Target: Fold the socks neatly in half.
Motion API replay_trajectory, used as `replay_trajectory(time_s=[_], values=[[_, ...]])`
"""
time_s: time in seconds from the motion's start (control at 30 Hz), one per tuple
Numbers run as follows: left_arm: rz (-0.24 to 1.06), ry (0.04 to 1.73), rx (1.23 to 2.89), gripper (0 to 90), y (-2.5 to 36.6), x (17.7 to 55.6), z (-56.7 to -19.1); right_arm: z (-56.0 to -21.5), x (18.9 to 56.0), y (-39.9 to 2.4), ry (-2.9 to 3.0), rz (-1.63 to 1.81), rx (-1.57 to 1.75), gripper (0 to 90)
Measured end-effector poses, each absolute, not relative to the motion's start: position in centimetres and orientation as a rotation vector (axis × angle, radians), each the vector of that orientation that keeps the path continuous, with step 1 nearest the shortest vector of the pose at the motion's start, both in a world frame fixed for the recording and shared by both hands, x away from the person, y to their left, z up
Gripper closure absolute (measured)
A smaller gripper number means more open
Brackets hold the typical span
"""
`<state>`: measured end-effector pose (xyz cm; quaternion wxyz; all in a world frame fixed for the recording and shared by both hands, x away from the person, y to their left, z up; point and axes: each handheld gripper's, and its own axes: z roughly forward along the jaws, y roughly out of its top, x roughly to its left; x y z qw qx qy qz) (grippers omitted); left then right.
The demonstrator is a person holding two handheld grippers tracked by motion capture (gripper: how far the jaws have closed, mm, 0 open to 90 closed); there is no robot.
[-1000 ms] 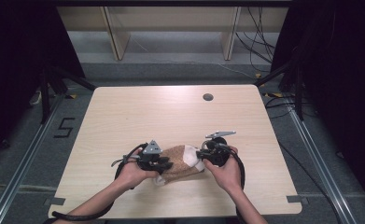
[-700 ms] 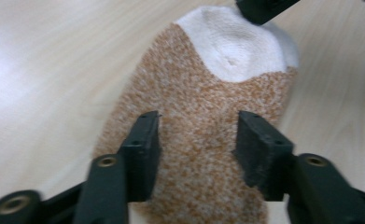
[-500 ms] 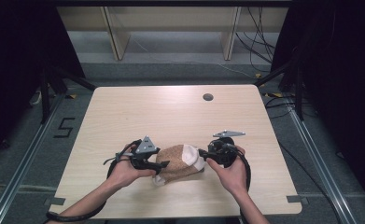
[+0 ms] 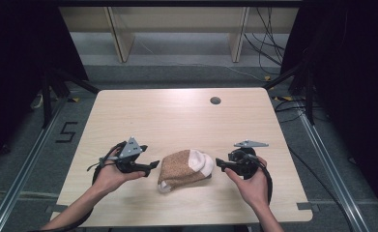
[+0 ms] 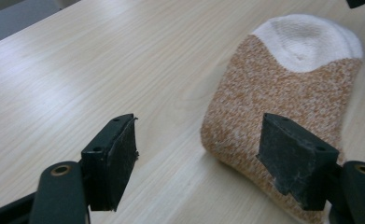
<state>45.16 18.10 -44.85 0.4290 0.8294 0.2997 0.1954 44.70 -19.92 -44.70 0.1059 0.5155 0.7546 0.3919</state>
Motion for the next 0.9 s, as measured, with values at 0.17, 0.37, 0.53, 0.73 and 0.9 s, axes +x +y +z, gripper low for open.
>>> replay_trajectory(time_s=[0.17, 0.37, 0.53, 0.73, 0.9], values=[[0.499, 0.793, 2.034, 26.6, 20.0, 44.8, -45.5, -45.2, 44.1, -21.0, 2.21, 1.138, 1.532, 40.5], [0.511, 0.829, 1.978, 26.6, 21.8, 44.1, -46.6, -45.8, 43.3, -22.1, 2.189, 1.14, 1.556, 39.5], [0.509, 0.853, 1.973, 26.6, 23.0, 43.6, -47.5, -46.3, 42.6, -23.0, 2.158, 1.147, 1.609, 39.1], [0.515, 0.889, 1.971, 26.6, 24.2, 43.3, -48.4, -47.2, 41.9, -24.2, 2.152, 1.095, 1.598, 38.8], [0.524, 0.909, 1.952, 26.6, 24.8, 43.1, -49.0, -47.6, 41.2, -24.6, 2.131, 1.109, 1.652, 38.7]])
